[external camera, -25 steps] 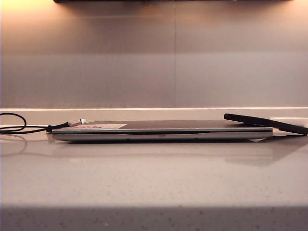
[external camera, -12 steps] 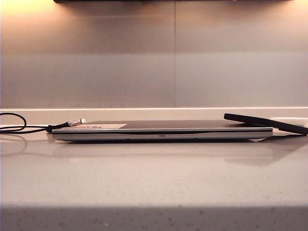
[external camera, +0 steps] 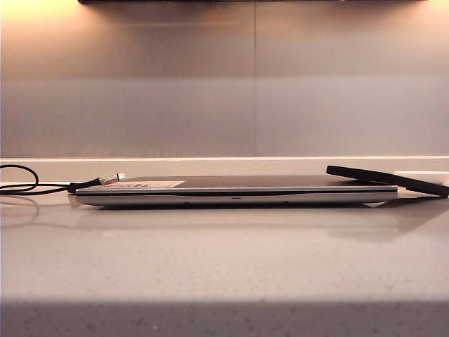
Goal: Pick up the charging cable and the phone, plug the charging cable into the charging port on the phone, and finally place them back on the table.
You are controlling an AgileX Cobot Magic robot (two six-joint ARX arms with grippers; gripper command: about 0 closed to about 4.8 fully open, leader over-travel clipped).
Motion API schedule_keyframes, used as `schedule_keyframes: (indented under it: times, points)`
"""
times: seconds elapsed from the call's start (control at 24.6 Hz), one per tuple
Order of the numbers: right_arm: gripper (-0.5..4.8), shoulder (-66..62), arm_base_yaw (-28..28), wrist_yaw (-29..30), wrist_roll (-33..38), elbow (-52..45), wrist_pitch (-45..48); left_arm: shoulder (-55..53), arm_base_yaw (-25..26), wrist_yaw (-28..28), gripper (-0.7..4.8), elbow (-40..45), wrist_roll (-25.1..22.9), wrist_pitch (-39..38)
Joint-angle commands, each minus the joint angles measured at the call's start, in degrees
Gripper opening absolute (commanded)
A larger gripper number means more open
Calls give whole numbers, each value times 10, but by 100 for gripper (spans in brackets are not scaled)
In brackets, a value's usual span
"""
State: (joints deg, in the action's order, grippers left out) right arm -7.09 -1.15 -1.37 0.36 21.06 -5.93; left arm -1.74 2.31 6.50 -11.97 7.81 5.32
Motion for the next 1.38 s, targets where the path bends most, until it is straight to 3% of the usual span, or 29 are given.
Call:
schedule_keyframes:
  times: [0.04, 0.33, 0.45, 0.53, 0.77, 0.89, 1.18, 1.38]
  points:
    - [-2, -45, -1, 3, -2, 42, 10, -29, 0, 2, -6, -20, 4, 6]
    - [-2, -160, -2, 83, -2, 125, 10, -175, -4, 2, -6, -84, -6, 10]
    - [-2, -183, -3, 99, -2, 137, 11, -228, -25, 2, -6, -103, -15, 12]
    - [-2, -199, -17, 103, -5, 142, 11, -284, -69, 2, -6, -116, -39, 22]
    - [-2, -213, -103, 99, -12, 142, 10, -382, -175, 2, -6, -120, -89, 60]
    - [-2, -217, -181, 89, -52, 142, -10, -441, -222, 2, -6, -120, -115, 59]
    - [-2, -217, -292, 35, -57, 142, -81, -481, -251, 2, -6, -120, -188, 56]
    - [-2, -217, -373, 19, -124, 142, -134, -483, -251, 2, -6, -119, -217, 36]
